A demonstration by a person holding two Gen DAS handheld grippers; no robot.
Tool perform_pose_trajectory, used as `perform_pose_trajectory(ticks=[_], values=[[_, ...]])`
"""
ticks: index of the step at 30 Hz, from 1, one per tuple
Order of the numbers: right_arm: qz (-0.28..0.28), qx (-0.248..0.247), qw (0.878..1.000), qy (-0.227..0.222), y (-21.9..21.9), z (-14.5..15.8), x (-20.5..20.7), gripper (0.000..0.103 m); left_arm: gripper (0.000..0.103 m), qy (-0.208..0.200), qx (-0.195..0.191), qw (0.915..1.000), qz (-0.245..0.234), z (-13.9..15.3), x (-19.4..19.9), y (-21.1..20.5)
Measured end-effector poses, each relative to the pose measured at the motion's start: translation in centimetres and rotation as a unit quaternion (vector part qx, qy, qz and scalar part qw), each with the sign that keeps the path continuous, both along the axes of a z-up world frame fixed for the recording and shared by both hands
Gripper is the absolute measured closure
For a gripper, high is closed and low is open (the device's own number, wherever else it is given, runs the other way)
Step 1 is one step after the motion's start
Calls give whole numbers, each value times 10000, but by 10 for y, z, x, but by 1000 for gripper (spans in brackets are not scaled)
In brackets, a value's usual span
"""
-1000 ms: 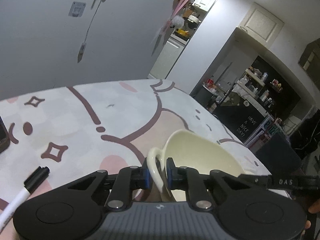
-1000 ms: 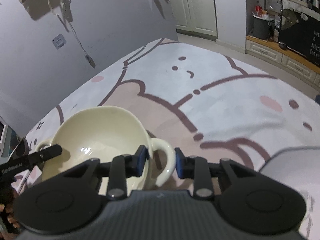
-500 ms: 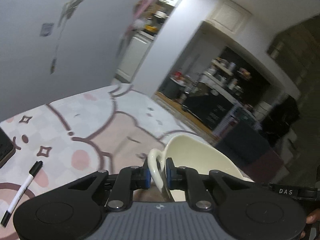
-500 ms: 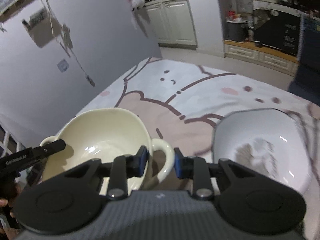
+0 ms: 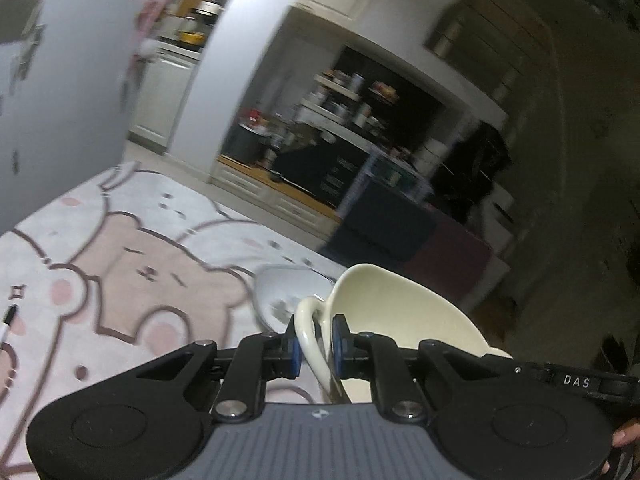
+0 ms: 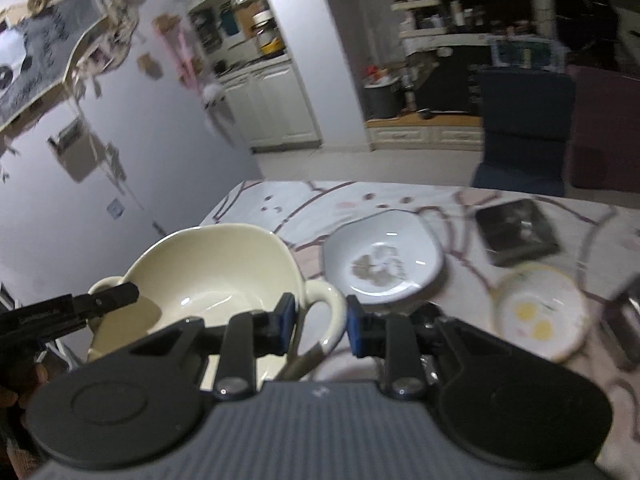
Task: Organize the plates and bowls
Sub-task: 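Lift the cream bowl with both grippers and carry it across the table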
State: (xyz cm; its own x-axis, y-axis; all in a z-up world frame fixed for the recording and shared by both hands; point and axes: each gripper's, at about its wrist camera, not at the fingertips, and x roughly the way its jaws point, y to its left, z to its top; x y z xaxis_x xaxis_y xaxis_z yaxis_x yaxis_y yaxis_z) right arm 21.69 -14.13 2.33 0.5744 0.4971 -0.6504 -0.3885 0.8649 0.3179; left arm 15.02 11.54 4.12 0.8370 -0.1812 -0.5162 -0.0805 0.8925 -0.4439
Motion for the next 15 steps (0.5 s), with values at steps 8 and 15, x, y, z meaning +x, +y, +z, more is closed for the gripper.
perform_pose_trajectory(ticks=[8, 15], values=[[-750, 35, 9971, 107, -100, -14, -49, 73, 87, 430, -180, 9952, -864, -40, 17, -74], [-1300, -42, 9905, 447, -157, -66, -64, 73, 87, 934, -402, 9862, -1305, -106, 43, -125]])
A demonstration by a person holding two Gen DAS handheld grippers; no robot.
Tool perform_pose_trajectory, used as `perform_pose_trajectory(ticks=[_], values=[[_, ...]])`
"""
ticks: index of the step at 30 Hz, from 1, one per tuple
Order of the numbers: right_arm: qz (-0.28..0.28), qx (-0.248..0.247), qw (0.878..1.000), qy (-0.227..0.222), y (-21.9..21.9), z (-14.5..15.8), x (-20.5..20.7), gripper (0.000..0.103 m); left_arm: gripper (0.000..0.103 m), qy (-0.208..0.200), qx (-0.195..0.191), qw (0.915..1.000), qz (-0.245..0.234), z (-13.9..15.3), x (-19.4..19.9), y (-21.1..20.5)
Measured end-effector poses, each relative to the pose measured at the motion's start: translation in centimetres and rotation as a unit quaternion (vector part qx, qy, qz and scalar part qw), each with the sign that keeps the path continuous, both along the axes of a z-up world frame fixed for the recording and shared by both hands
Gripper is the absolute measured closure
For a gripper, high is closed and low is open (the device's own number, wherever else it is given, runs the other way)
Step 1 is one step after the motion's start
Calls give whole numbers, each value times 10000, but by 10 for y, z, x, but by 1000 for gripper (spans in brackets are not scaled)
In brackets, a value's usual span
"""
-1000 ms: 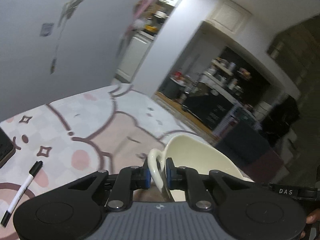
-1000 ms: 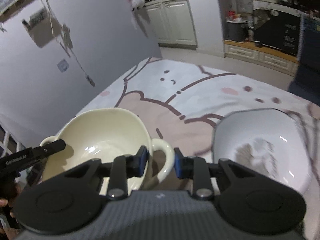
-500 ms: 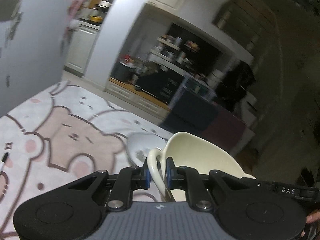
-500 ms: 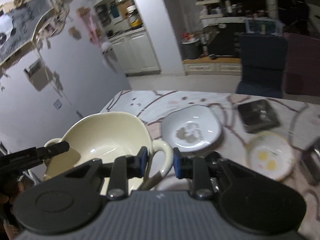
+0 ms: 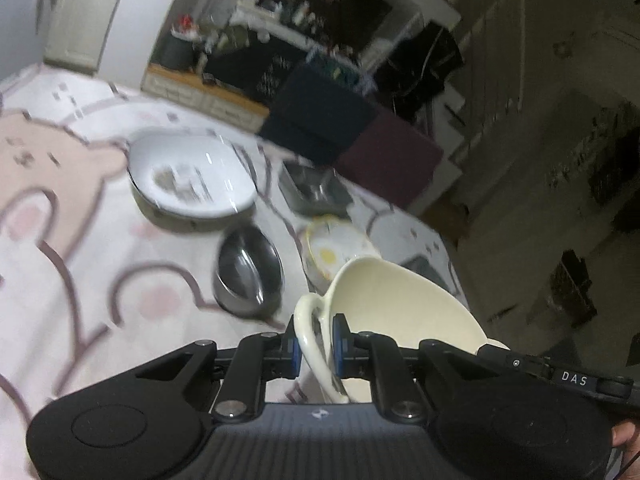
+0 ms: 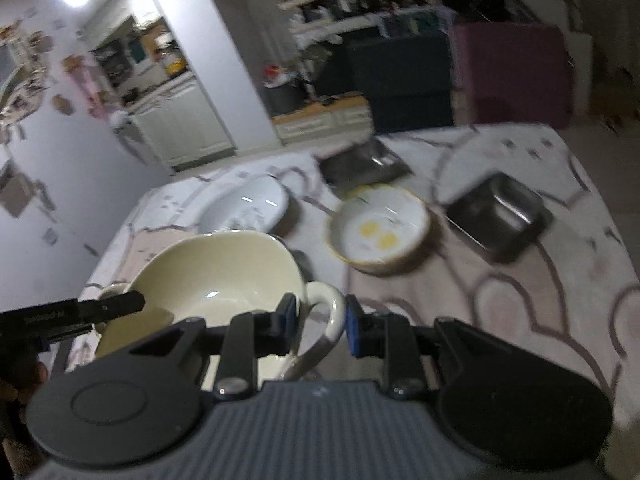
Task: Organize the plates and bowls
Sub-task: 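Lift the cream bowl with both grippers and carry it across the table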
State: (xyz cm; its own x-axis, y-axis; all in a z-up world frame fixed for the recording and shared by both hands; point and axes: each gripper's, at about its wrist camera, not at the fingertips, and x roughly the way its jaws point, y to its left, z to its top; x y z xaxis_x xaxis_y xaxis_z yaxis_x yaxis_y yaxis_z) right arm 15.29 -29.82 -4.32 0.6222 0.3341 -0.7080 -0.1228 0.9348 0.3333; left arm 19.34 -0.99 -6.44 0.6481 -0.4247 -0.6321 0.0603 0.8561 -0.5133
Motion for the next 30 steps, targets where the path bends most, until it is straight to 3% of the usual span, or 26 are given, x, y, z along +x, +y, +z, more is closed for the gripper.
perform_pose_trajectory(ticks=[5, 8, 19, 30], values=[[-260, 10, 9993, 258, -41, -43, -3, 74, 87, 259, -48, 9995, -146, -44, 14, -16], [-267, -141, 9984, 486, -39, -55, 7, 74, 87, 424, -139, 9989, -139, -64, 22, -18], [-293, -359, 9945, 943, -32, -86, 57, 74, 86, 822, -173, 9965, -47, -95, 47, -25], [-488, -401, 9900, 1263, -35, -102, 73, 74, 85, 1012, -41, 9948, -59, -114, 65, -38]])
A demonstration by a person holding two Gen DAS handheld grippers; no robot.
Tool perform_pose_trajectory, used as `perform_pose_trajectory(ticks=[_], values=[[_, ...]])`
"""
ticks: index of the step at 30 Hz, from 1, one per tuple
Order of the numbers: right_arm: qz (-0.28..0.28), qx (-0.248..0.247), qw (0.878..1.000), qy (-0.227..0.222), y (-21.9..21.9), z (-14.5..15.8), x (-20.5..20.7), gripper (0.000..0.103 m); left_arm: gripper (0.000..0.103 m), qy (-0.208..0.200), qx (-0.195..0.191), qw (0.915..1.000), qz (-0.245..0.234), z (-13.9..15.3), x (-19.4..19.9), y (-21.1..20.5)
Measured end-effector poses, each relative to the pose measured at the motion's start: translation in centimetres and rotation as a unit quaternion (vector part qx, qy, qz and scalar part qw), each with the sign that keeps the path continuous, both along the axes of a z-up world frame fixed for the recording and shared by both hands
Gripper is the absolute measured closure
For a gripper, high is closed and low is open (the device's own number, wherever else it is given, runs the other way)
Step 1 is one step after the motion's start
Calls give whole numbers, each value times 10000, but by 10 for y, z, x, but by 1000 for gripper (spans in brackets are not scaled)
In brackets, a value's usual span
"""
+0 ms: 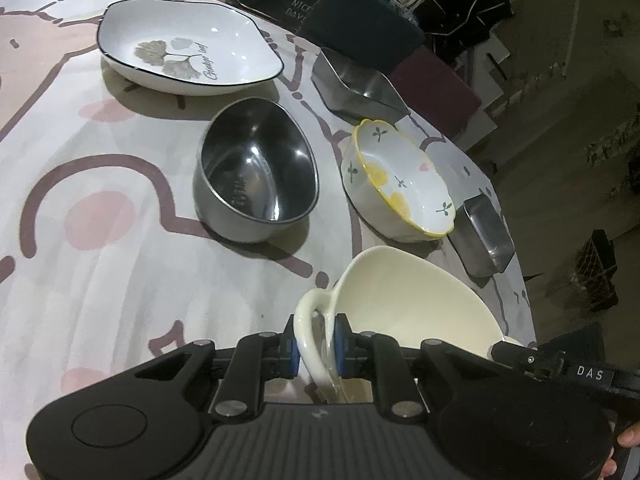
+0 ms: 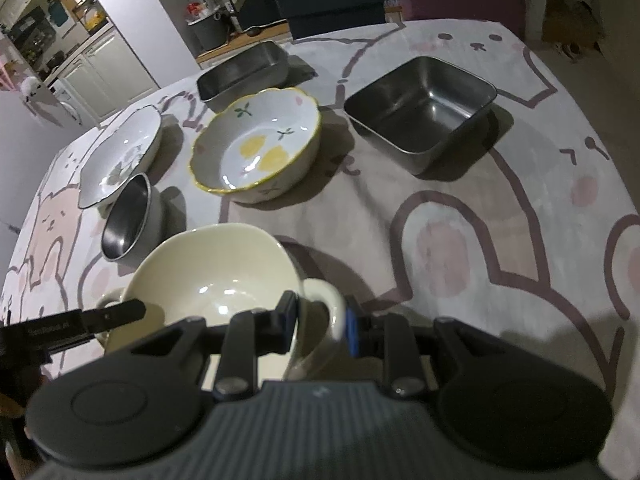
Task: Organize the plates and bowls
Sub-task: 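Lift the cream bowl with both grippers and carry it across the table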
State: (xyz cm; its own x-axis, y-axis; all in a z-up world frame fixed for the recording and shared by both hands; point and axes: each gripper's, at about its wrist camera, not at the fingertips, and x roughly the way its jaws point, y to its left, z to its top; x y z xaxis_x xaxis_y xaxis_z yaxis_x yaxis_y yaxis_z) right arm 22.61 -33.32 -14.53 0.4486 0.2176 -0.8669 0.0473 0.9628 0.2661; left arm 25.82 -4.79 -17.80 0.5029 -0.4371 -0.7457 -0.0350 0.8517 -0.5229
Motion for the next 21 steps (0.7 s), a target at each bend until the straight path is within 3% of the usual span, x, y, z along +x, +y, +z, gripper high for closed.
perform_pose_trajectory(ticks=[21], values=[[-192, -175, 9990, 350, -13, -15, 5, 68, 85, 9, 195, 9993, -321, -3, 1, -18]])
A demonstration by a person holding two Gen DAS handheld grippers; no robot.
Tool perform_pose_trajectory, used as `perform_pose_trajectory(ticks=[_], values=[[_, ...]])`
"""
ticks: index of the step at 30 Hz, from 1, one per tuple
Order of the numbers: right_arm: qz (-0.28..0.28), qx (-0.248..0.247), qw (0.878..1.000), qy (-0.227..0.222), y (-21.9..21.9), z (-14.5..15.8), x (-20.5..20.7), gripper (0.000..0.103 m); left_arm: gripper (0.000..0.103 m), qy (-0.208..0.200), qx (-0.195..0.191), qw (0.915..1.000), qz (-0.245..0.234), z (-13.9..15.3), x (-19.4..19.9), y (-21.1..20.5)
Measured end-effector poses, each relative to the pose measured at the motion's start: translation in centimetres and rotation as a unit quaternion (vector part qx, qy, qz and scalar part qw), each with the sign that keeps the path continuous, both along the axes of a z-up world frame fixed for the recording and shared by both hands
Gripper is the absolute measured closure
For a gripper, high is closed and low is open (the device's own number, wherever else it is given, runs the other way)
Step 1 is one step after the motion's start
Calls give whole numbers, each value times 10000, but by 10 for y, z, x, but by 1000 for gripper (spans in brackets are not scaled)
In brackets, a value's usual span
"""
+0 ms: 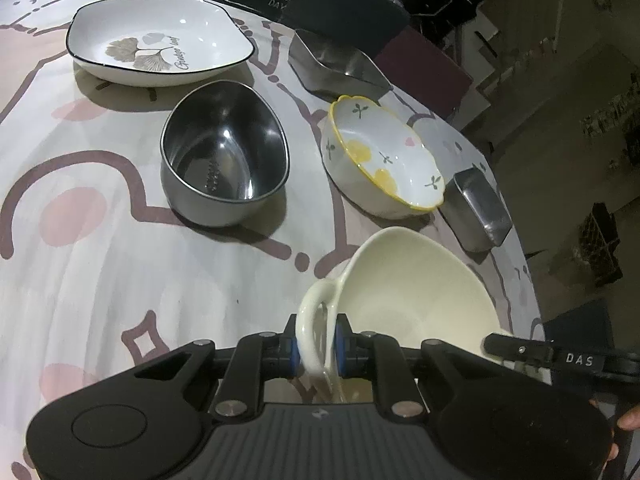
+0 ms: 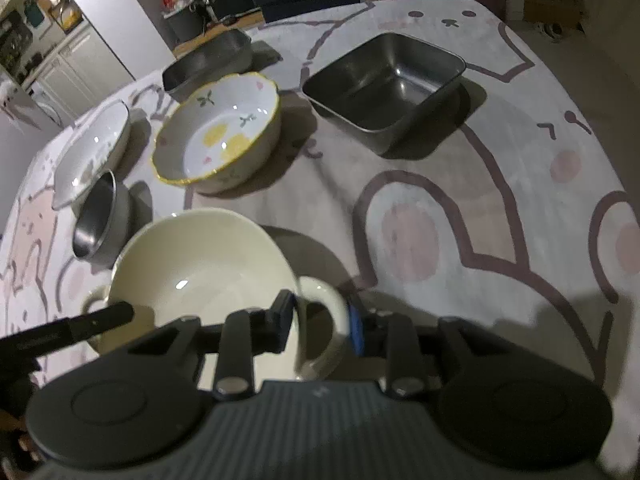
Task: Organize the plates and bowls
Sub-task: 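Lift the cream bowl with both grippers and carry it across the table, then lower the cream bowl onto the cloth and open both grippers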
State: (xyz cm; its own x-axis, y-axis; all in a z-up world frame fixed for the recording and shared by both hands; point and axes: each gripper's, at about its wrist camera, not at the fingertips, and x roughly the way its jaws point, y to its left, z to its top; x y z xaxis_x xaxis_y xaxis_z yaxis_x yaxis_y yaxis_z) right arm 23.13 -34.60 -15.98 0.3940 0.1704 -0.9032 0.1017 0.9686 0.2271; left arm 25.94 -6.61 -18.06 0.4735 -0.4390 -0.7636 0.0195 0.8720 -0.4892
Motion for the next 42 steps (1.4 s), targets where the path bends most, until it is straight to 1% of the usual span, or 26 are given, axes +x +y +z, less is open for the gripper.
perform_pose_trajectory(ticks=[3, 25, 36, 38, 40, 42], values=[[85, -92, 9999, -19, 3, 0, -1, 68, 85, 15, 2, 10000, -10, 0, 0, 0], [222, -74, 9995, 210, 7, -1, -7, 69, 84, 85, 85, 9999, -76, 1, -4, 5], [160, -29, 9997, 204, 6, -1, -8, 69, 82, 149, 349, 9990, -245, 5, -6, 1], [158, -42, 9997, 201, 7, -1, -9, 69, 74, 193, 394, 9988, -237, 4, -8, 2], [160, -60, 9997, 191, 7, -1, -9, 68, 69, 220, 417, 9987, -213, 4, -10, 4], [153, -80, 9997, 189, 8, 0, -11, 68, 67, 222, 428, 9986, -208, 5, -13, 6]])
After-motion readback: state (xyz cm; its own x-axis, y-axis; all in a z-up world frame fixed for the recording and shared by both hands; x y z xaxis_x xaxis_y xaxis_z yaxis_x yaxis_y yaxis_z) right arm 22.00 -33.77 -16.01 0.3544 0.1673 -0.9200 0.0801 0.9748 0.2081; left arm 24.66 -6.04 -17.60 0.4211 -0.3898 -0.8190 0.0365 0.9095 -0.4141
